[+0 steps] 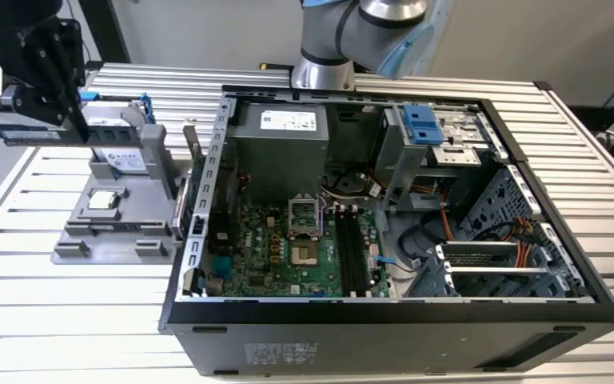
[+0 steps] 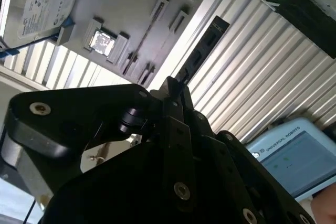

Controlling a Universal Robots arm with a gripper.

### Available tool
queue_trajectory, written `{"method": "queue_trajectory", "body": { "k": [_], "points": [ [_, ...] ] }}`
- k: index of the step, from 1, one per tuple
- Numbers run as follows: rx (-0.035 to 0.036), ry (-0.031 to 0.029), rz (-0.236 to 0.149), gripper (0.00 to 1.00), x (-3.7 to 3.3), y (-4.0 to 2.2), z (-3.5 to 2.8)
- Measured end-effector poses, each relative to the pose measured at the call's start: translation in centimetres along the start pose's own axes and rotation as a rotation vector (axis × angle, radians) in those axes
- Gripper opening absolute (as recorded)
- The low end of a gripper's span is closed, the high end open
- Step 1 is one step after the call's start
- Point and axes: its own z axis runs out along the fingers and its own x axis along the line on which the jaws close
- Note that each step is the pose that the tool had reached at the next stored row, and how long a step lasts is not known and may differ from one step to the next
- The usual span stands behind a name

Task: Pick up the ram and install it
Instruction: 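Pick up the ram and move it above insertion slot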

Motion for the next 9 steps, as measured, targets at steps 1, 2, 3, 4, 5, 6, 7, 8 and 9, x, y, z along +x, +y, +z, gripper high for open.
{"method": "queue_trajectory", "body": {
  "k": [1,2,3,4,5,6,7,8,9],
  "points": [
    [-0.0006,0.0000,0.000,0.00,0.00,-0.32,-0.01],
    [-0.0012,0.0000,0.000,0.00,0.00,-0.62,-0.02],
    [-0.0020,0.0000,0.000,0.00,0.00,-0.90,-0.02],
    [-0.0028,0.0001,0.000,0.00,0.00,-1.20,-0.03],
    [-0.0037,0.0000,0.000,0.00,0.00,-1.49,-0.04],
    [-0.0047,0.0000,0.000,0.00,0.00,-1.80,-0.05],
    [-0.0055,0.0000,0.000,0.00,0.00,-2.07,-0.05],
    [-0.0064,0.0000,0.000,0.00,0.00,-2.35,-0.05],
    [-0.0073,0.0000,0.000,0.00,0.00,-2.64,-0.06]
  ]
}}
